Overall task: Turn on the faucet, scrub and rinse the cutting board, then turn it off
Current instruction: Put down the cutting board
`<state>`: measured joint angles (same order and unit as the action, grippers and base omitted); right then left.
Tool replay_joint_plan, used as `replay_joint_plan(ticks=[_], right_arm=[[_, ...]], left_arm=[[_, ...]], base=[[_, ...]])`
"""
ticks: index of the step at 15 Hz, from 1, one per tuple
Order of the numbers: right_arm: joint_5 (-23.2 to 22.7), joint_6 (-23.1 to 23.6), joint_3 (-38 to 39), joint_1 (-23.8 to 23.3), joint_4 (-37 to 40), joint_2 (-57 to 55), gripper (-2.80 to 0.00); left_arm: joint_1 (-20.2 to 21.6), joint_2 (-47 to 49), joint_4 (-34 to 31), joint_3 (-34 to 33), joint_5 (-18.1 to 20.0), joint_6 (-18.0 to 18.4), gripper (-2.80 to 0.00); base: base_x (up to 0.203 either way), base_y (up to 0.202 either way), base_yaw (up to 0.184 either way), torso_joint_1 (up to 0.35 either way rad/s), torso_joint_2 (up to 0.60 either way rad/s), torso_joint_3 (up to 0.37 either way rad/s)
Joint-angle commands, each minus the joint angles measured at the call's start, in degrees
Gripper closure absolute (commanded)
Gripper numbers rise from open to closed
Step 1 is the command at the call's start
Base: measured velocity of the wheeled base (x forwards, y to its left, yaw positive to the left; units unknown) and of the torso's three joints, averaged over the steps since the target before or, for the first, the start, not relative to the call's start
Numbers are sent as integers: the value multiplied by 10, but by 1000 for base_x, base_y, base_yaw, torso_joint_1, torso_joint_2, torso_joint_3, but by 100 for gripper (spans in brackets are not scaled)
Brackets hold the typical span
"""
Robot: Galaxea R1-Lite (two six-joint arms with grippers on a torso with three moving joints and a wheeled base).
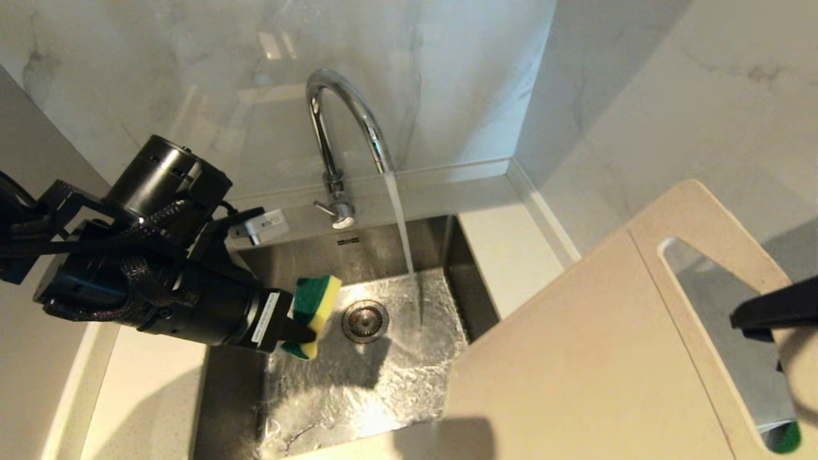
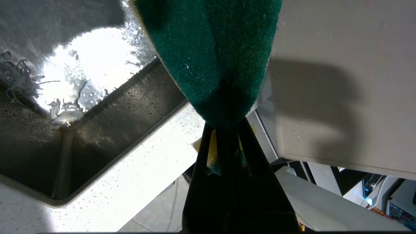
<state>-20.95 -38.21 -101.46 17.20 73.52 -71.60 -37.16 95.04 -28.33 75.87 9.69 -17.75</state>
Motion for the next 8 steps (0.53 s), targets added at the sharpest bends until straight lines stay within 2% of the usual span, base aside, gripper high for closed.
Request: replay_joint_plan(ticks=[1, 5, 8], right_arm=[[27, 5, 20, 0, 23, 22, 0], [117, 49, 110, 0, -16, 33, 0], [125, 66, 114, 0, -40, 35, 0]], left_arm=[[0, 1, -1, 5, 2, -1, 0], [-1, 1, -1, 9, 7, 0, 0], [-1, -1, -1, 9, 12, 0, 0]], base=[[0, 0, 0, 0, 0, 0], [0, 0, 0, 0, 0, 0], [0, 0, 0, 0, 0, 0]])
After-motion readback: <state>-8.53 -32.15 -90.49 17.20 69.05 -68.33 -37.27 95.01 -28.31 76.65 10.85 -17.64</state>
